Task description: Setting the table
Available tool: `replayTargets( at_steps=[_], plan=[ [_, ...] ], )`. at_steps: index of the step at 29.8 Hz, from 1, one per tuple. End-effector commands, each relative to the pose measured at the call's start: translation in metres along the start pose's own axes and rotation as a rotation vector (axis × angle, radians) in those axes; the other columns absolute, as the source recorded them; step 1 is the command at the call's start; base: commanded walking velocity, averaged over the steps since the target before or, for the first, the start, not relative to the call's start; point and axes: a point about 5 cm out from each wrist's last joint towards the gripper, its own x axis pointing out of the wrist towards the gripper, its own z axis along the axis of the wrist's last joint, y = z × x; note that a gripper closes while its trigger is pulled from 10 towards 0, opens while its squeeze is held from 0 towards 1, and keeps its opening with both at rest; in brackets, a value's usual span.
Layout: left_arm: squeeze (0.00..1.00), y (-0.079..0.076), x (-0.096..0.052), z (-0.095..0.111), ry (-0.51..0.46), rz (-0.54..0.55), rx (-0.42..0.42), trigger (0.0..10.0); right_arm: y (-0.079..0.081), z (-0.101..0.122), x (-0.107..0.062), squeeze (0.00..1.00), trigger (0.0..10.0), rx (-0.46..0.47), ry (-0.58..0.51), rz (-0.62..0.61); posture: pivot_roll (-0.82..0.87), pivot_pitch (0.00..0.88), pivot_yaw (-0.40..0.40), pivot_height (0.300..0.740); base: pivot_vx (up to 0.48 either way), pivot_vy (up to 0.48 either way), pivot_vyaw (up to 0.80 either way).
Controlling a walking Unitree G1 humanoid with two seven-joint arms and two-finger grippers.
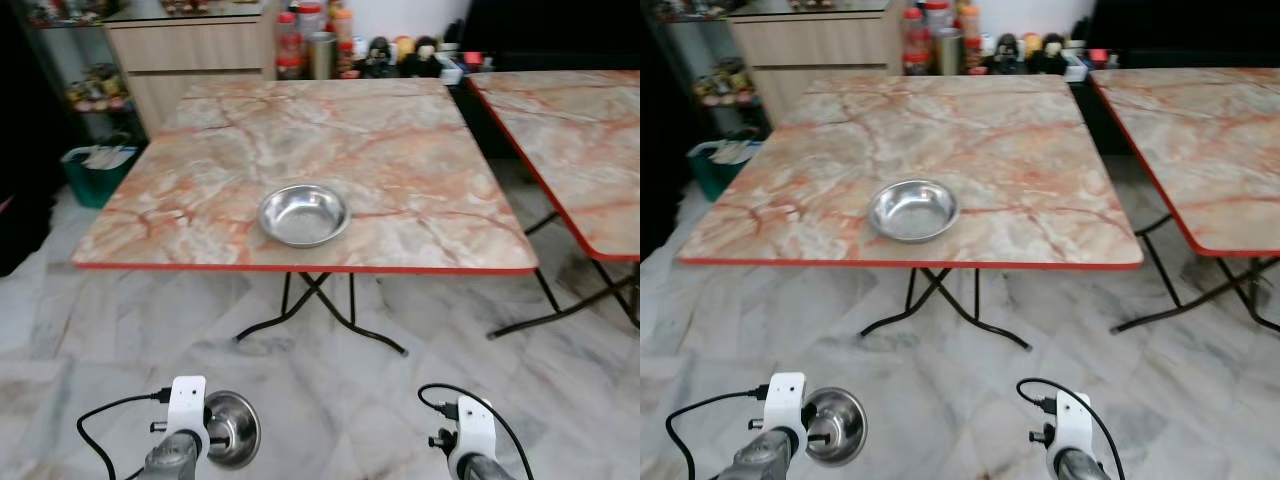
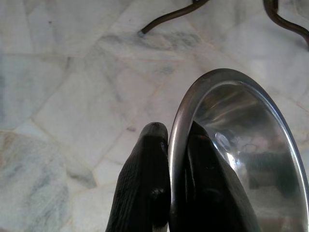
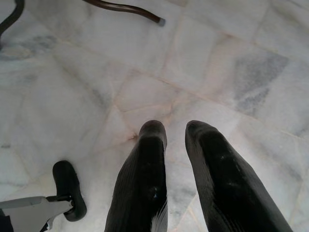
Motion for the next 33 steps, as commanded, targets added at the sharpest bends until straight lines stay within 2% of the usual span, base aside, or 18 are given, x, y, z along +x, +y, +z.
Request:
replayTargets(
  at_steps=[1,33],
  plan=[
    [0.00,0.0023,-0.0001,-0.0002,0.003,0.017,0.001,10.0,0.0000,0.0016,0.0003,0.00,10.0,0.009,-0.002,-0.002,0.01,0.101,0.016,0.736,0.270,0.000,0.00],
    [0.00,0.0007,-0.0002,-0.0006,-0.001,0.011,0.015,10.0,-0.0004,0.0024,0.0005,0.00,10.0,-0.007,0.005,0.000,0.02,0.105,0.012,0.736,0.284,0.000,0.00]
  ],
)
